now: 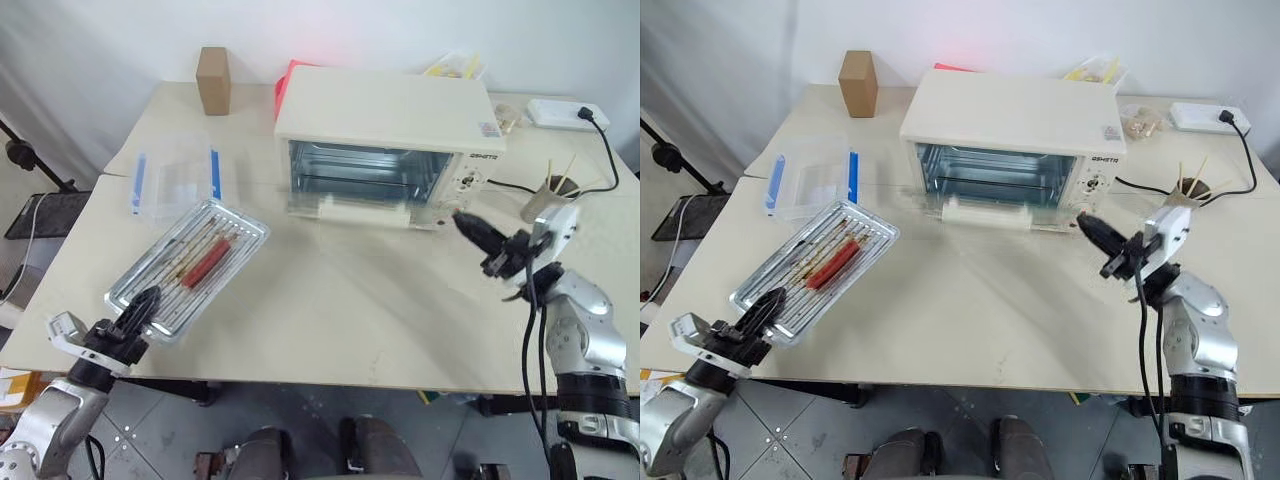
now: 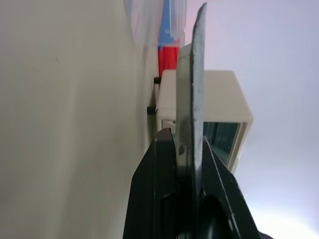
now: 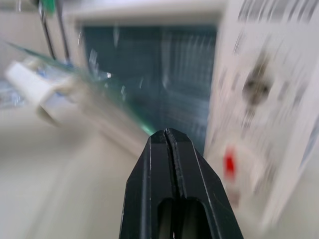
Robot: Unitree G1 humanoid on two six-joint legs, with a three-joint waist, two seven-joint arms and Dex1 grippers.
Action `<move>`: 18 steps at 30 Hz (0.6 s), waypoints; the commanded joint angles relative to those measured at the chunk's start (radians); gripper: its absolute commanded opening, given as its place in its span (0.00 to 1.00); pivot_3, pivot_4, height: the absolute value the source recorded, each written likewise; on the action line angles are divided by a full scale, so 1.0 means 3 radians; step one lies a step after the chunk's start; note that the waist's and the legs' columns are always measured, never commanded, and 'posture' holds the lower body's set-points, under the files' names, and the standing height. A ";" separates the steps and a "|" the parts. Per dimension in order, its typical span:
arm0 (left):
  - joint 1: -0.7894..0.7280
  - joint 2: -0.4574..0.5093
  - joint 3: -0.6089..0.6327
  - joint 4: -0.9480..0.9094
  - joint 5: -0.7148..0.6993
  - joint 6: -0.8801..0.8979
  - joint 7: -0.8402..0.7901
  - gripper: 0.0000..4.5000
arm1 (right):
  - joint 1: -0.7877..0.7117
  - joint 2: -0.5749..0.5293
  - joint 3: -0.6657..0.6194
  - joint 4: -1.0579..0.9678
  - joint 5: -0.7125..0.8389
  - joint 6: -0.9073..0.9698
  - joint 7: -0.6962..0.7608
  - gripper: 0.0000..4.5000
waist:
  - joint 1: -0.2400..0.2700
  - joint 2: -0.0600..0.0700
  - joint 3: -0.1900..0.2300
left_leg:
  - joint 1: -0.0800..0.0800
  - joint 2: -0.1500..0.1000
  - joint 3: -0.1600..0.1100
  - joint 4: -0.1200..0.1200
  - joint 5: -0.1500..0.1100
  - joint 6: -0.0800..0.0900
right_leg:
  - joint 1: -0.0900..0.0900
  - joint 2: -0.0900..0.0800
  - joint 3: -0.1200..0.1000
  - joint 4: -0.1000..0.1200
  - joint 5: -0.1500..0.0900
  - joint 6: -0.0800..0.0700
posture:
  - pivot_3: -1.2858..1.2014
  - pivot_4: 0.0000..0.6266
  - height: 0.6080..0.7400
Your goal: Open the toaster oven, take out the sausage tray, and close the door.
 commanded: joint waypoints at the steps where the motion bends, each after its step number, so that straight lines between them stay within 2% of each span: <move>1: -0.0082 0.0098 -0.0202 -0.0058 -0.0096 0.0117 -0.0064 0.00 | -0.0066 -0.0026 -0.0119 -0.0226 0.0180 0.0155 -0.0032 0.01 | 0.0013 0.0000 0.0000 | -0.0001 0.0000 0.0000 0.0000 0.0000 0.0000 | 0.0000 0.0000 0.0000 -0.0001 0.0000 0.0000 | 0.52 0.24 1.00; 4: -0.0245 0.0296 -0.0563 0.0052 -0.0096 0.0279 -0.0065 0.00 | 0.0070 -0.0174 -0.0092 -0.0448 0.0340 0.0408 0.0235 0.01 | 0.0042 0.0001 0.0000 | -0.0004 -0.0001 -0.0003 0.0000 0.0000 0.0001 | 0.0000 -0.0002 -0.0002 -0.0002 0.0000 0.0000 | 0.52 0.24 1.00; 7: -0.0388 0.0475 -0.0891 0.0181 -0.0096 0.0360 -0.0093 0.00 | 0.0312 -0.0185 -0.0235 -0.0661 0.0330 0.0404 0.0103 0.12 | 0.0068 0.0001 0.0000 | -0.0004 -0.0001 -0.0003 0.0000 -0.0001 0.0002 | 0.0001 -0.0002 -0.0003 -0.0003 0.0000 0.0000 | 0.52 0.24 1.00; 13: -0.0900 0.0584 -0.1468 0.0493 0.0033 0.0491 -0.0289 0.00 | 0.1261 -0.0475 -0.0327 -0.1267 0.0036 0.0012 0.0597 0.51 | 0.0095 0.0004 0.0002 | -0.0006 -0.0002 -0.0003 -0.0004 -0.0002 0.0003 | 0.0001 -0.0002 -0.0004 -0.0012 0.0000 0.0000 | 0.52 0.24 1.00; 15: -0.1215 0.0586 -0.1674 0.0756 0.0269 0.0632 -0.0453 0.00 | 0.1633 -0.0549 -0.0373 -0.1345 -0.0138 -0.0293 0.0830 0.68 | 0.0098 0.0004 0.0002 | 0.0000 -0.0005 -0.0005 -0.0003 -0.0001 0.0003 | 0.0012 -0.0002 -0.0006 -0.0013 0.0001 0.0002 | 0.52 0.24 1.00; 18: -0.1620 0.0595 -0.1999 0.1057 0.0816 0.0833 -0.0816 0.00 | 0.2076 -0.0550 -0.0523 -0.1435 -0.0182 -0.0498 0.0939 0.85 | 0.0099 0.0004 0.0002 | 0.0008 -0.0003 -0.0007 -0.0003 -0.0001 0.0003 | 0.0024 0.0004 -0.0008 -0.0018 0.0001 0.0002 | 0.52 0.24 1.00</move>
